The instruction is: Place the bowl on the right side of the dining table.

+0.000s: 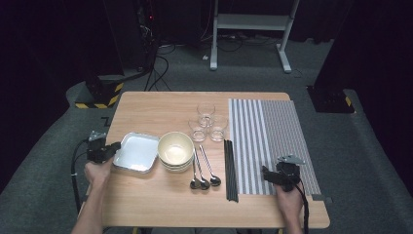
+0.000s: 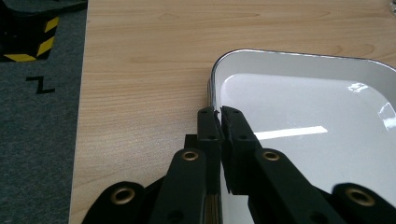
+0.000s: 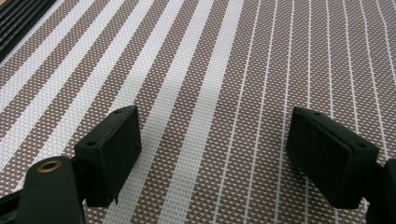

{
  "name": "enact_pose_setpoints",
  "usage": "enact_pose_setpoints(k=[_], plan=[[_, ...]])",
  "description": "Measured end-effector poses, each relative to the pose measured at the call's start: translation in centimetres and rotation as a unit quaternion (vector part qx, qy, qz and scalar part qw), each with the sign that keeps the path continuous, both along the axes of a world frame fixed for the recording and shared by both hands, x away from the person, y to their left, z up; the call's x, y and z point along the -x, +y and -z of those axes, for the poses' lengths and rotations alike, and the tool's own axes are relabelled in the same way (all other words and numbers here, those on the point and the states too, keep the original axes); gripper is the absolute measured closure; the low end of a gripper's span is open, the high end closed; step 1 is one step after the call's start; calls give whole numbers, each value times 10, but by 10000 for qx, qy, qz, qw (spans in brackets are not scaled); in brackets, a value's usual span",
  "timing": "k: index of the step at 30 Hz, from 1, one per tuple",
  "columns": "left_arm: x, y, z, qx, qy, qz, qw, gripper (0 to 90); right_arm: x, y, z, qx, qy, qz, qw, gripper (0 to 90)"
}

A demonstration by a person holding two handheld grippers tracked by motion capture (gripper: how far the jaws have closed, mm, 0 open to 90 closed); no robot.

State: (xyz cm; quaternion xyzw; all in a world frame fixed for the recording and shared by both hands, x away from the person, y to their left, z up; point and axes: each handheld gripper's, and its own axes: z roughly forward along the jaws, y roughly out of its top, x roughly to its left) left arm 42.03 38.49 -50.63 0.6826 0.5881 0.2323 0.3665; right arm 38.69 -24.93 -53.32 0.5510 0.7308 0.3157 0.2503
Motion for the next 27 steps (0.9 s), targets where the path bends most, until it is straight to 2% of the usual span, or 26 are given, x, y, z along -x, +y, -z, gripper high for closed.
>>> enact_pose_setpoints(k=[3,8,11,13,19,27], plan=[[0,3,1,127,2,19,9999,866,0,0,0,1,0,-1,10000,180],[0,5,1,195,-1,48,9998,867,0,0,0,0,0,-1,10000,180],[-1,6,2,313,25,18,9995,871,0,0,0,-1,1,1,10000,180],[-1,7,2,314,24,22,9995,871,0,0,0,0,0,0,10000,180],[0,10,5,540,-38,-33,9985,877,0,0,0,0,-1,0,10000,180],[0,10,6,680,-82,-123,9976,880,0,0,0,0,0,0,10000,180]])
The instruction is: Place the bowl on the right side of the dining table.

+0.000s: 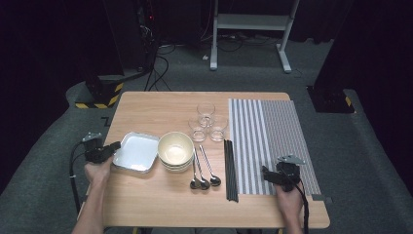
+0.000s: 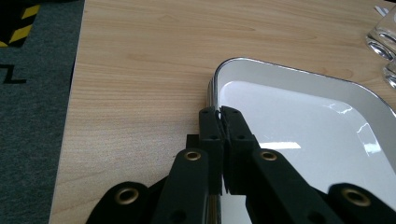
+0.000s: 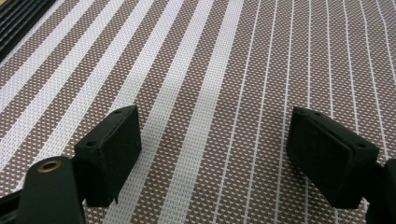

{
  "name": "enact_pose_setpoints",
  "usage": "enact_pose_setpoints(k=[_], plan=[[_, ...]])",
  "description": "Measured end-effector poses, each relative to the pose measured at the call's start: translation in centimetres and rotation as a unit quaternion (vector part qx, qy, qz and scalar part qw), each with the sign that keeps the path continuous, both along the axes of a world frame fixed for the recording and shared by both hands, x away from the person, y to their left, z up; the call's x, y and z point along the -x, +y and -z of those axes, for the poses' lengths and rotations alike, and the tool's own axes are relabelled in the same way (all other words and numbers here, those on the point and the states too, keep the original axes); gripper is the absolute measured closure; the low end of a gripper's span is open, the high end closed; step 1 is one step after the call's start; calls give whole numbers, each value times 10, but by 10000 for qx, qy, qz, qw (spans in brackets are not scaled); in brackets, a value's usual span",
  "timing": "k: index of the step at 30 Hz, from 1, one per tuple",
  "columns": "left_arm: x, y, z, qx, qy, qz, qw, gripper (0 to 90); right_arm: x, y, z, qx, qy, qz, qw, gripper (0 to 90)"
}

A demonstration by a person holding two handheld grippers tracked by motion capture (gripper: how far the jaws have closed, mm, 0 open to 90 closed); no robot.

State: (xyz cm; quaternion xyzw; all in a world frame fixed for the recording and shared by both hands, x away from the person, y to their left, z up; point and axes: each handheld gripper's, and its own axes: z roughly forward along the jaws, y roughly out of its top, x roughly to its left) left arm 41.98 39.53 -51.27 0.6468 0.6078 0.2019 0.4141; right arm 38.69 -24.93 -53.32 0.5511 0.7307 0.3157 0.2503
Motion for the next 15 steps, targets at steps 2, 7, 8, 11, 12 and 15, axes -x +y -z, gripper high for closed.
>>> enact_pose_setpoints(k=[2,7,8,11,12,15], plan=[[0,0,0,8,-2,-6,10000,880,0,0,0,1,-1,-1,10000,180],[1,0,1,83,-33,-51,9999,881,0,0,0,-1,-1,1,10000,180],[1,0,1,74,-47,-67,9999,881,0,0,0,0,-1,0,10000,180],[1,-1,2,92,-57,-87,9999,881,0,0,0,0,0,0,10000,180],[1,-1,2,95,-60,-89,9999,881,0,0,0,2,-1,0,10000,180],[1,0,2,109,-70,-91,9999,882,0,0,0,1,-1,0,10000,180]])
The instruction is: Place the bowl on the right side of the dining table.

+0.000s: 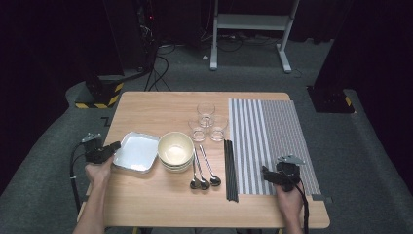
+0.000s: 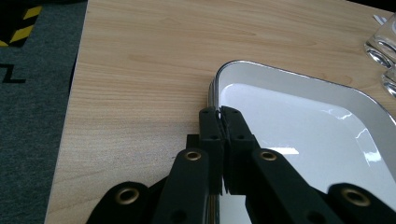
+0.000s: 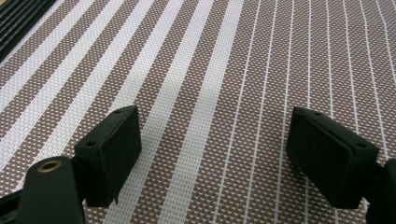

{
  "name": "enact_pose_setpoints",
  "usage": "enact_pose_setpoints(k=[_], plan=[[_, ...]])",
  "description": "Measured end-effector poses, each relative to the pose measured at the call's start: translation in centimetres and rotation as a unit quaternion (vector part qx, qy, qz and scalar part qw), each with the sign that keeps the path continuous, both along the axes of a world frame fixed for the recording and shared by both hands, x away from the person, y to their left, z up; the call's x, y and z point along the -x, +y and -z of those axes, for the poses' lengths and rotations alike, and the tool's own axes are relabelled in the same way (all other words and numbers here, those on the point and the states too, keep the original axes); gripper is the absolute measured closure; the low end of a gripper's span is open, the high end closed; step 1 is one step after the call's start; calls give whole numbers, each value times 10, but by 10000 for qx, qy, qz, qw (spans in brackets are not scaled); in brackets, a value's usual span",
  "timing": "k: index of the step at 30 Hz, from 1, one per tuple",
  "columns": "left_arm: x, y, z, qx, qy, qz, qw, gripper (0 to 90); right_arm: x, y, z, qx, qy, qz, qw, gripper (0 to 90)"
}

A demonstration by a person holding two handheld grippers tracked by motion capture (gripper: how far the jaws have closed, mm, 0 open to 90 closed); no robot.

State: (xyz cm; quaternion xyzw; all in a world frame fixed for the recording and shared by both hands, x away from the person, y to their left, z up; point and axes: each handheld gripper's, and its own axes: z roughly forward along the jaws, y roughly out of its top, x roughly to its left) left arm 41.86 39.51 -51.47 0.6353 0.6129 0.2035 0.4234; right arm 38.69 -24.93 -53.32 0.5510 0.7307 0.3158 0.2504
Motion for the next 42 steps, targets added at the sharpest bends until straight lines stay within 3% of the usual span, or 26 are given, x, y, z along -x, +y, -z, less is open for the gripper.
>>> enact_pose_setpoints(k=[42], plan=[[2,-4,-13,-152,-206,-103,9996,884,0,0,0,-4,2,3,10000,180]])
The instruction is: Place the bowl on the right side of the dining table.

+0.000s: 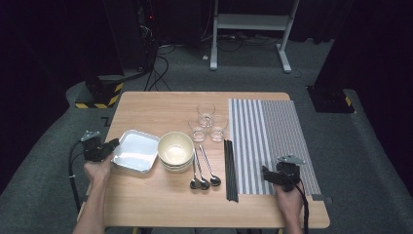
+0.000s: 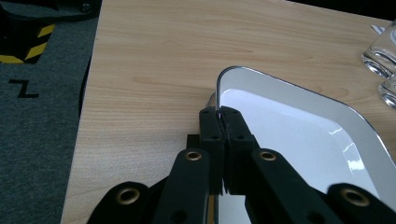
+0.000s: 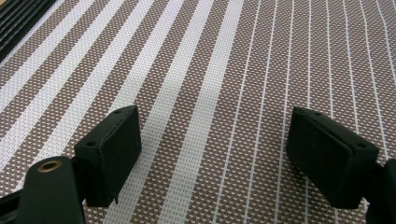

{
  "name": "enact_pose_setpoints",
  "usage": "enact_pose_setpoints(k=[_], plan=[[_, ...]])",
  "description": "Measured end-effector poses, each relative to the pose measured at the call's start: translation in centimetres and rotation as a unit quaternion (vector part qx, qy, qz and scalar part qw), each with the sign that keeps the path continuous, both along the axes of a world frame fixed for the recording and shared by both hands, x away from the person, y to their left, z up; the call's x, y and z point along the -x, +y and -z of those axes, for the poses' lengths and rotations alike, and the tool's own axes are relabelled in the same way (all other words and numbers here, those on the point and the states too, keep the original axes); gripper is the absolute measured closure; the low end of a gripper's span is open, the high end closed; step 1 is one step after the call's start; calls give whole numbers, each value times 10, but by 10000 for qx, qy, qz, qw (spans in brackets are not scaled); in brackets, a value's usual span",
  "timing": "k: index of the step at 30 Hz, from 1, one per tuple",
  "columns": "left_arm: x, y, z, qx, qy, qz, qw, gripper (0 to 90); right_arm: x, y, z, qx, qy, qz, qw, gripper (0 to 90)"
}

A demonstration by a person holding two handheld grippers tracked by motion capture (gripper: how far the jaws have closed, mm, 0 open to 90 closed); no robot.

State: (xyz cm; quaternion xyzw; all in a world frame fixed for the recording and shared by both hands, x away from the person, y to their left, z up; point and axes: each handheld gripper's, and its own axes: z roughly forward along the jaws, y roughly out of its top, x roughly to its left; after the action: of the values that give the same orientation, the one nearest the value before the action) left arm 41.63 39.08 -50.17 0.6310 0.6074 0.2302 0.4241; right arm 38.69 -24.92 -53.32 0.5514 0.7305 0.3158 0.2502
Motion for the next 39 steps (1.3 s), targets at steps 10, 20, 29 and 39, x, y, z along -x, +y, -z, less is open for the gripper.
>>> enact_pose_setpoints(k=[10,20,29,39], plan=[[0,2,-1,-78,0,-41,10000,884,0,0,0,5,-4,-4,10000,180],[1,3,-2,-118,-15,-87,9999,884,0,0,0,2,-2,-1,10000,180],[1,5,-3,-136,-26,-111,9998,884,0,0,0,5,-4,-3,10000,180],[2,5,-4,-176,-48,-127,9998,884,0,0,0,5,-4,-4,10000,180]])
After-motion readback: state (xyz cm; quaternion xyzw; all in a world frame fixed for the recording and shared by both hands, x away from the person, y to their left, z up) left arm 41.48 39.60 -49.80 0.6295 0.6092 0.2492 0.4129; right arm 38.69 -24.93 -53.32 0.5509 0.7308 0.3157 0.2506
